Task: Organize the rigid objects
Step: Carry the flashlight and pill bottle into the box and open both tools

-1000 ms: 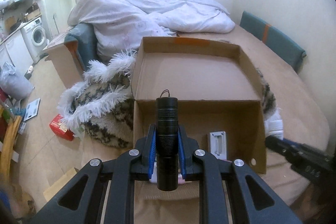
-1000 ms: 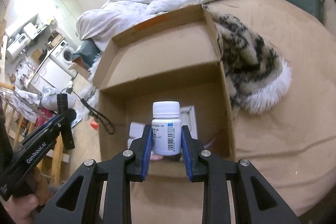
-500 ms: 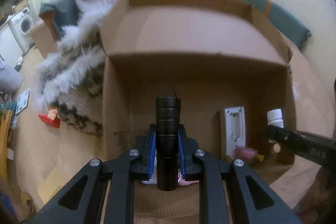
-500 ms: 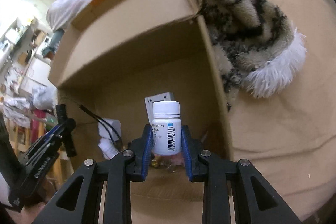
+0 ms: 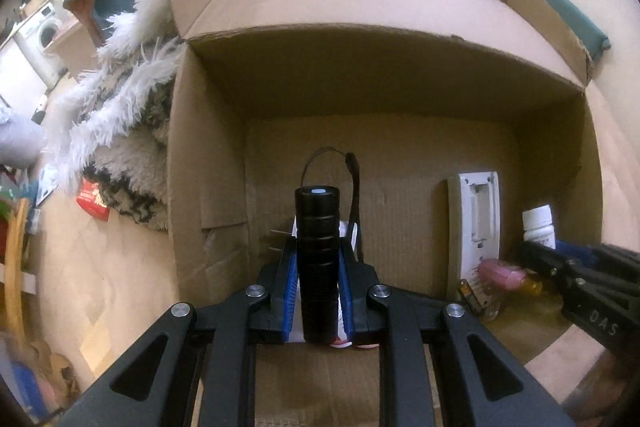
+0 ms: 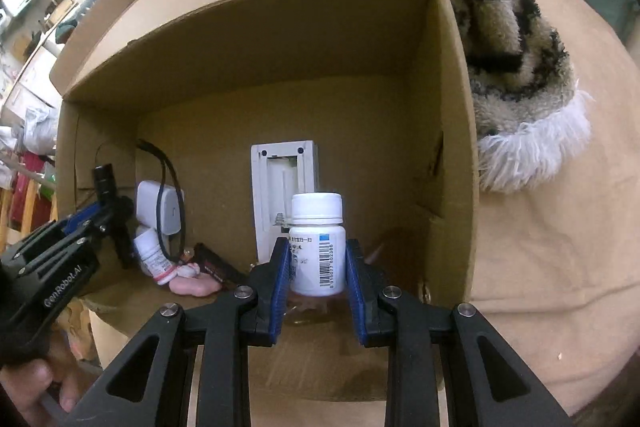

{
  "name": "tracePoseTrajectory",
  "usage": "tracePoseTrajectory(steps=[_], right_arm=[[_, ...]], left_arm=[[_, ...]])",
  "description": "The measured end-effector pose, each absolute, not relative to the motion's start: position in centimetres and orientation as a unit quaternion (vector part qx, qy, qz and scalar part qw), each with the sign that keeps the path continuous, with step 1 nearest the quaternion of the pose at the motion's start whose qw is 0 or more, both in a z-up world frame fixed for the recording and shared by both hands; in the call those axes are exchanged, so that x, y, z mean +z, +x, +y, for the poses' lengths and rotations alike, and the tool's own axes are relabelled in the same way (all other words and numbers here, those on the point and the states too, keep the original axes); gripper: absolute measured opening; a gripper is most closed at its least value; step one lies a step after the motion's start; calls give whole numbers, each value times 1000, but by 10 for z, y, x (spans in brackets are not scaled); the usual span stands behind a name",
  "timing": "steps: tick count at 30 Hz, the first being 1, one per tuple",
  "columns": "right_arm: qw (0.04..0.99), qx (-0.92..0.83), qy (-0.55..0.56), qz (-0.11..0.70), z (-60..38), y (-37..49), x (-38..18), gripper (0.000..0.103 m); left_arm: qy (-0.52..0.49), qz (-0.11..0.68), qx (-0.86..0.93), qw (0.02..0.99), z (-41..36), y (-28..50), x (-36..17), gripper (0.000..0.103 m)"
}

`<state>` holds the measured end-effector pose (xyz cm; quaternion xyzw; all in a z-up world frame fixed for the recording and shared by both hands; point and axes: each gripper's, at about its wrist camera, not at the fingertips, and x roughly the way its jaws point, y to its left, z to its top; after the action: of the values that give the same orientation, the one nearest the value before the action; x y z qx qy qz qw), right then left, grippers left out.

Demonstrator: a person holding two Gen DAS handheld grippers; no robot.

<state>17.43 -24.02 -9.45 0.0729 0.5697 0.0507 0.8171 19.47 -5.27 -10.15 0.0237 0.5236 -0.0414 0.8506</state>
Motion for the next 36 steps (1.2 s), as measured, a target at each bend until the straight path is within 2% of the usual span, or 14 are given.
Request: tracePoseTrajectory(steps=[15,16,17,18,19,20,21,22,26,36], right_arm=[[820,53,64,567,-224,174,-94,29],[823,51,60,563,-223,174,-91,31],[825,51,58,560,-224,174,-89,38],[828,55,56,554,-222,173,-86,47],[833,58,56,548,-220,172,-82,75],[839,60,53,538,-217,171,-78,90],[844,60,48,531,-215,170,-74,93],[846,60,44,528,-214,169,-71,96],[852,68,78,514,-220,167,-61,103],[875,78,143,456,-237,144,-24,103]], left_arm=[[22,528,-43,848,-56,193,-106,16],[20,526,-44,849,-56,192,-106,16],[19,524,-43,850,-56,192,-104,17],[18,521,-40,852,-54,191,-102,19],[17,518,-41,854,-53,190,-99,24],[15,515,-48,855,-53,188,-96,41],[13,514,-51,856,-52,187,-94,65],[9,510,-51,858,-51,184,-92,73],[-1,507,-56,860,-48,176,-81,87],[-11,461,-2,887,-25,143,-35,88]])
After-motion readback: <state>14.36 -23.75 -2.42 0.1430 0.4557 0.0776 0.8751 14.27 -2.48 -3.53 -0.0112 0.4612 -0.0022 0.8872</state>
